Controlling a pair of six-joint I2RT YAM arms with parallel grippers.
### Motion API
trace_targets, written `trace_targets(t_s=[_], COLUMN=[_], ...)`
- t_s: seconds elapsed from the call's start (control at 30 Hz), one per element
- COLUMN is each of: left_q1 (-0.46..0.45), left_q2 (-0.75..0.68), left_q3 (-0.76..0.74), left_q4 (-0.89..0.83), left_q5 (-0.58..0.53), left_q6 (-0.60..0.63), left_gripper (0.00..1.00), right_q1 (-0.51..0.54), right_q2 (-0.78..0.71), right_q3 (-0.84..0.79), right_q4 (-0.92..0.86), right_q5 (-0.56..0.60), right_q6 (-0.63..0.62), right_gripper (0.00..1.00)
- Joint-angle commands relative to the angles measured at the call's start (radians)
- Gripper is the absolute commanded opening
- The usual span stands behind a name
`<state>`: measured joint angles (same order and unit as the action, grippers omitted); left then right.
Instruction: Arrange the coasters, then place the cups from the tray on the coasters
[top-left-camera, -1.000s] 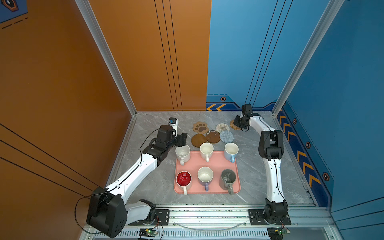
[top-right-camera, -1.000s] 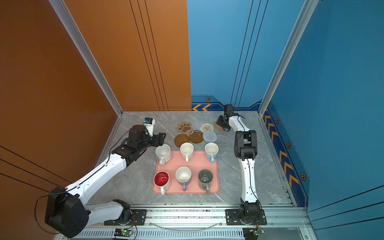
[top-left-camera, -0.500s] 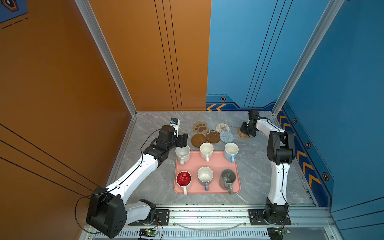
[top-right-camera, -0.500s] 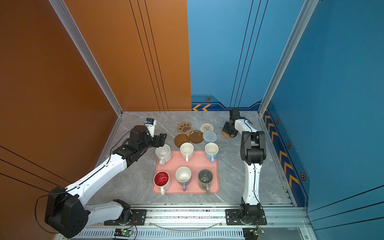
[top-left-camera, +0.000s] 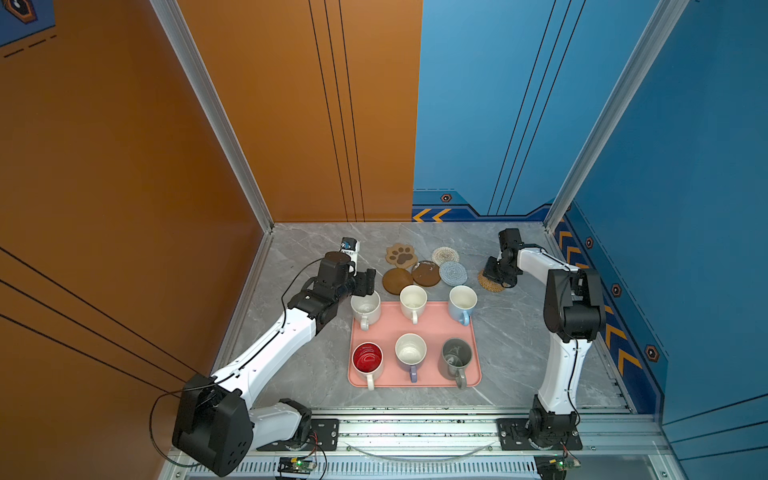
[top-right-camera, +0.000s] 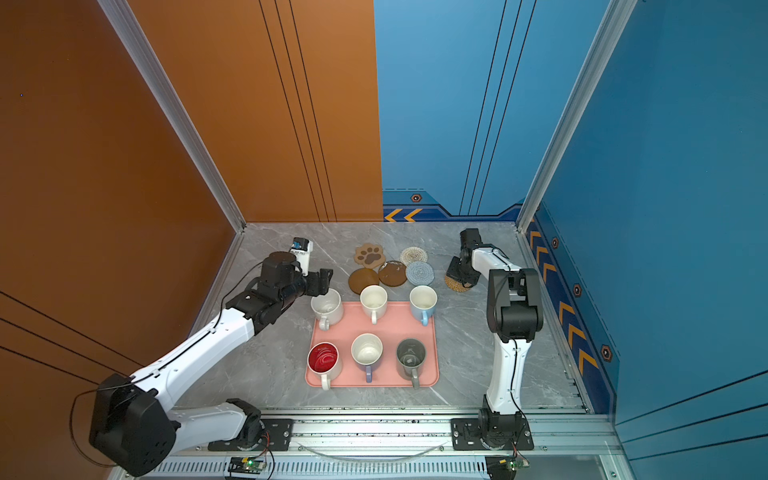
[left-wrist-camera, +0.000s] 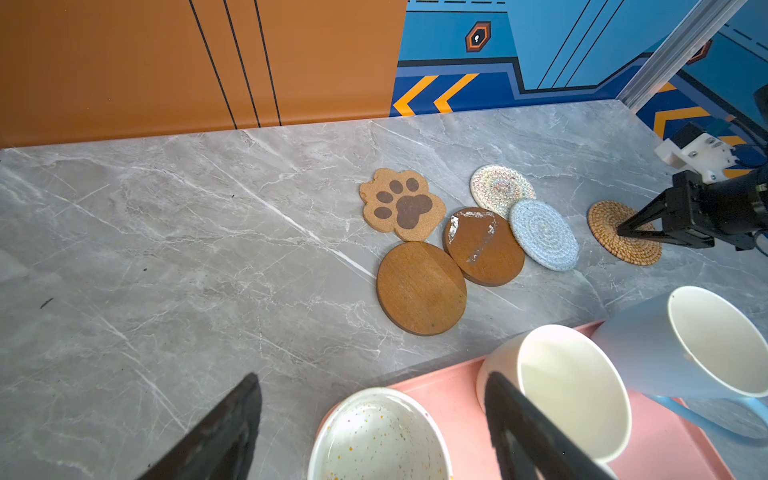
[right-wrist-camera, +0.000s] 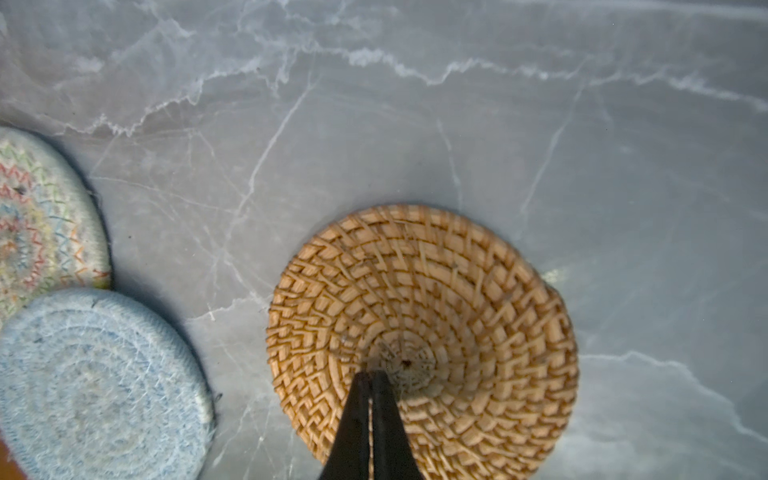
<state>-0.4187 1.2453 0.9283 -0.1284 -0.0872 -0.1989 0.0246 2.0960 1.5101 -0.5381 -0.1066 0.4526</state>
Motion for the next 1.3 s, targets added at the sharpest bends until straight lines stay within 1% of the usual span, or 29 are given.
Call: trace_targets(t_s=[0.0, 0.13, 0.33, 0.43, 0.5, 0.6, 0.67, 0.73, 0.83, 0.97, 1.07, 1.23, 1.27], left_q1=[-0.011, -0.014, -0.019, -0.022, -0.027, -0.039, -0.05, -0.058, -0.075, -0.096, -0.112, -0.126, -0.129], left_q2=[0.007, 0.035, 0.093, 0.138, 0.191, 0.306, 0.405, 0.498, 0.645, 0.819, 0.911, 1.007, 1.021], left_q3=[0.036, 0.062, 0.152, 0.214, 0.282, 0.452, 0.58, 0.688, 0.853, 1.04, 1.13, 1.215, 1.228], left_q4=[-0.022, -0.031, -0.068, -0.114, -0.165, -0.303, -0.422, -0.517, -0.651, -0.8, -0.85, -0.9, -0.914], left_q5=[-0.026, -0.029, -0.029, -0.004, 0.015, 0.04, 0.045, 0.039, 0.009, 0.042, 0.042, 0.041, 0.044], left_q6=[0.019, 0.022, 0.036, 0.078, 0.114, 0.177, 0.215, 0.242, 0.252, 0.238, 0.23, 0.207, 0.202], left_gripper=[0.85, 0.85, 0.85, 0.85, 0.85, 0.85, 0.85, 0.85, 0.85, 0.85, 0.85, 0.85, 0.9], right_q1=[0.012, 0.014, 0.012, 0.011, 0.011, 0.013, 0.015, 0.021, 0.03, 0.051, 0.068, 0.082, 0.083], right_q2=[-0.003, -0.014, -0.129, -0.185, -0.222, -0.289, -0.344, -0.397, -0.468, -0.547, -0.599, -0.644, -0.65], right_q3=[-0.017, -0.004, -0.006, 0.003, 0.006, -0.014, -0.042, -0.08, -0.151, -0.232, -0.29, -0.327, -0.333], right_q4=[-0.039, -0.015, 0.063, 0.076, 0.076, 0.075, 0.076, 0.087, 0.137, 0.204, 0.263, 0.276, 0.277], right_q5=[0.008, -0.01, -0.026, -0.045, -0.06, -0.086, -0.09, -0.084, -0.091, -0.099, -0.105, -0.113, -0.114], right_q6=[-0.003, -0.009, -0.009, -0.007, -0.003, 0.007, 0.013, 0.023, 0.054, 0.095, 0.121, 0.126, 0.127], right_gripper=[0.0, 0.0, 0.0, 0.0, 0.02, 0.09, 0.17, 0.22, 0.27, 0.32, 0.37, 0.41, 0.42])
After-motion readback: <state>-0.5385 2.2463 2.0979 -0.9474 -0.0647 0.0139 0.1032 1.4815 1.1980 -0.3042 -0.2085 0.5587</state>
